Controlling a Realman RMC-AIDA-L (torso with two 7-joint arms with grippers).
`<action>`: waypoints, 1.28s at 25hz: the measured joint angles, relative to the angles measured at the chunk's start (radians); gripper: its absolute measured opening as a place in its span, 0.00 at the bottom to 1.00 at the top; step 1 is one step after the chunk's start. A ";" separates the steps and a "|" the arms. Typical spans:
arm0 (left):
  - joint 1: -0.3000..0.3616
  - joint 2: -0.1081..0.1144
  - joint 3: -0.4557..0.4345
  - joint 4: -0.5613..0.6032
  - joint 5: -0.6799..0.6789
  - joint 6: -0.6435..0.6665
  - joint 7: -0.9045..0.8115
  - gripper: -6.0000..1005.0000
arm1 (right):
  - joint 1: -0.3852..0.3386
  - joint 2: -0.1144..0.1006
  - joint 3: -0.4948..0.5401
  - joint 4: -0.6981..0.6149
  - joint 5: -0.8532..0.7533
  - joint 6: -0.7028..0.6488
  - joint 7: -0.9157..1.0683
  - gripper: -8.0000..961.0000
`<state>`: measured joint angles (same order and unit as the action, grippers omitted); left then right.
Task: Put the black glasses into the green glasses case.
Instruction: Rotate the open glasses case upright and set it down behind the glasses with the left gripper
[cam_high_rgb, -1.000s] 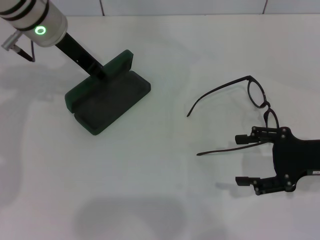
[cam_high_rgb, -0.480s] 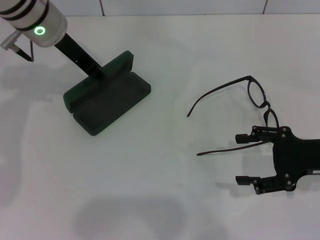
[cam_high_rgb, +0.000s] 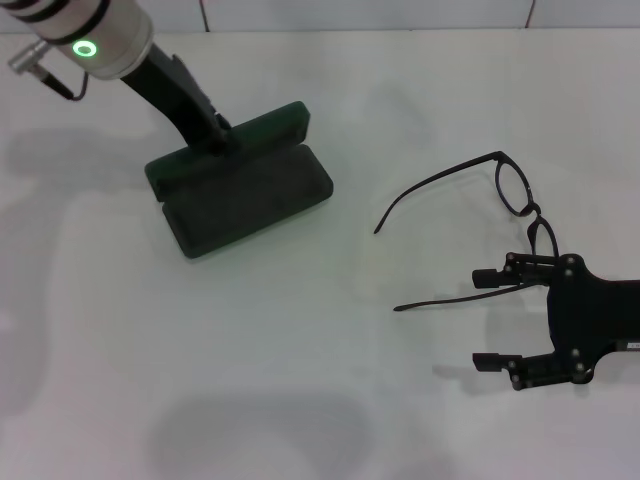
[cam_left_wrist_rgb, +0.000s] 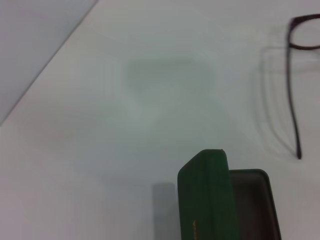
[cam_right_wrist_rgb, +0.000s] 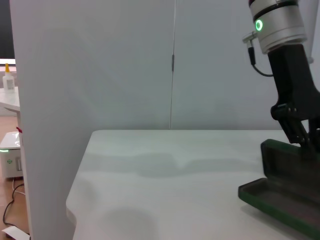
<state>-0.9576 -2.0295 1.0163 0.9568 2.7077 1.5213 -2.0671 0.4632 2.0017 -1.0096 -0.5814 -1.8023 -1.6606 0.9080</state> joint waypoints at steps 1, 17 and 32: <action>-0.004 -0.001 0.006 0.000 -0.001 0.001 0.028 0.24 | 0.000 0.000 0.000 0.000 0.000 -0.001 0.000 0.85; -0.007 -0.023 0.104 -0.004 -0.100 0.028 0.290 0.29 | -0.007 0.000 0.003 -0.002 0.000 -0.020 0.003 0.85; -0.002 -0.051 0.147 0.001 -0.070 0.020 0.271 0.33 | -0.007 0.000 0.004 -0.001 0.000 -0.020 0.003 0.84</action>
<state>-0.9593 -2.0805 1.1635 0.9576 2.6378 1.5413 -1.7965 0.4566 2.0018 -1.0058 -0.5829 -1.8022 -1.6803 0.9113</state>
